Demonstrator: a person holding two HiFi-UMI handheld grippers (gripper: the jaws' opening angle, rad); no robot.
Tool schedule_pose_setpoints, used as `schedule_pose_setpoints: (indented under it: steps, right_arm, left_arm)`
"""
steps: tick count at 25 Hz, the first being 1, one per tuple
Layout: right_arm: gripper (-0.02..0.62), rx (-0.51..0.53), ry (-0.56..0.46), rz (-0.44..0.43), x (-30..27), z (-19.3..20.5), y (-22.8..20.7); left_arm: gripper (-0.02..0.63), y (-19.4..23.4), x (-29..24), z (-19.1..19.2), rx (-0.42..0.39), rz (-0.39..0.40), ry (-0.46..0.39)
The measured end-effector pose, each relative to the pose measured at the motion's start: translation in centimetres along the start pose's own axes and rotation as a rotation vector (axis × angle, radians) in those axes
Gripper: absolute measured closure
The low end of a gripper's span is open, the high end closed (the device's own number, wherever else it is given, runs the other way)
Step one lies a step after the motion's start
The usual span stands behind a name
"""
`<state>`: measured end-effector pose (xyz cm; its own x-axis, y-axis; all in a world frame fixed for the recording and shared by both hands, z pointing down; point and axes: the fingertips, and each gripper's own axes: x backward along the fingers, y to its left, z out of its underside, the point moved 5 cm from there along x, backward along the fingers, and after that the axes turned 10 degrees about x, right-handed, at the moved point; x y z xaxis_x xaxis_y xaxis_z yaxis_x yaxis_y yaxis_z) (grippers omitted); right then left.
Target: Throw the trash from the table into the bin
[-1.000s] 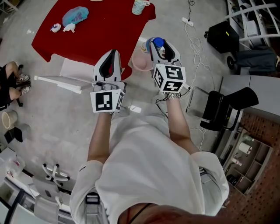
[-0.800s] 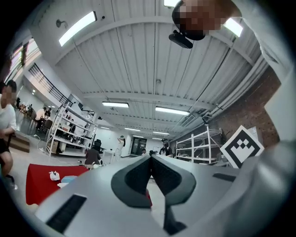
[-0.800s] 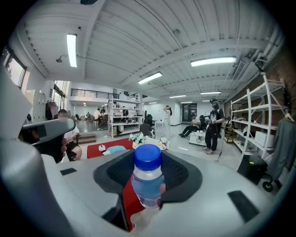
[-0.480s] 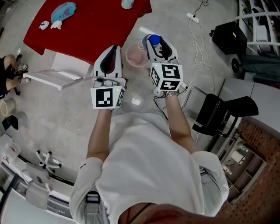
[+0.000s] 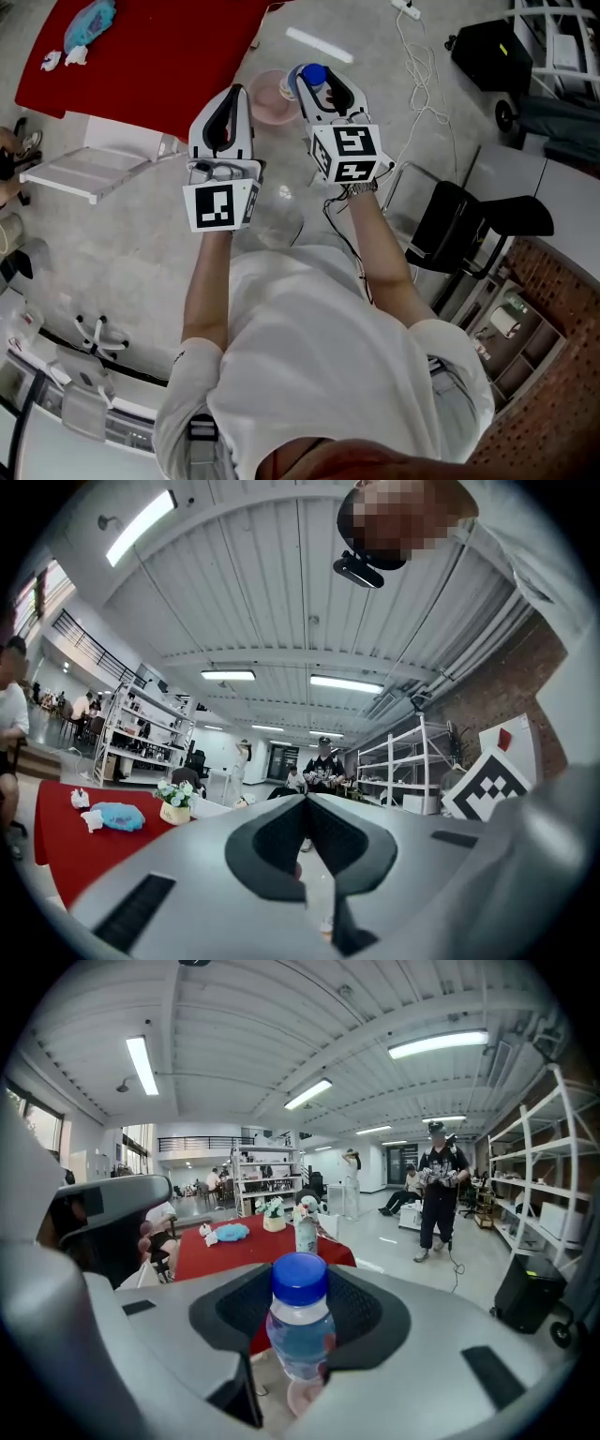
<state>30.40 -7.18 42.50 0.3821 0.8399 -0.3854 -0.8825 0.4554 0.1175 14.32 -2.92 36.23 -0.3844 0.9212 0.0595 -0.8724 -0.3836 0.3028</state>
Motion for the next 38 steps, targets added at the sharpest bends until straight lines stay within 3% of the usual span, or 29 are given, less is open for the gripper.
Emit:
schedule_pose_setpoints:
  steps: [9, 14, 22, 30, 38]
  right_arm:
    - [0.413, -0.074, 0.089, 0.031, -3.3, 9.4, -1.2]
    - [0.413, -0.075, 0.125, 0.014, -5.8, 14.6, -0.8]
    - [0.413, -0.055, 0.136, -0.012, -9.2, 20.4, -1.1]
    - [0.413, -0.029, 0.108, -0.007, -11.1, 21.6, -2.1]
    - [0.414, -0.022, 0.113, -0.03, -10.0, 19.9, -2.2]
  left_arm:
    - [0.601, 0.1, -1.4, 6.5, 0.003, 0.057, 0.072]
    - [0.601, 1.3, -2.1, 10.0, 0.029, -0.003, 0.061]
    - [0.601, 2.4, -1.7, 14.9, 0.039, -0.034, 0.048]
    - [0.601, 3.0, -2.0, 17.9, 0.048, -0.065, 0.054]
    - [0.601, 2.4, -2.0, 16.4, 0.043, -0.071, 0.046]
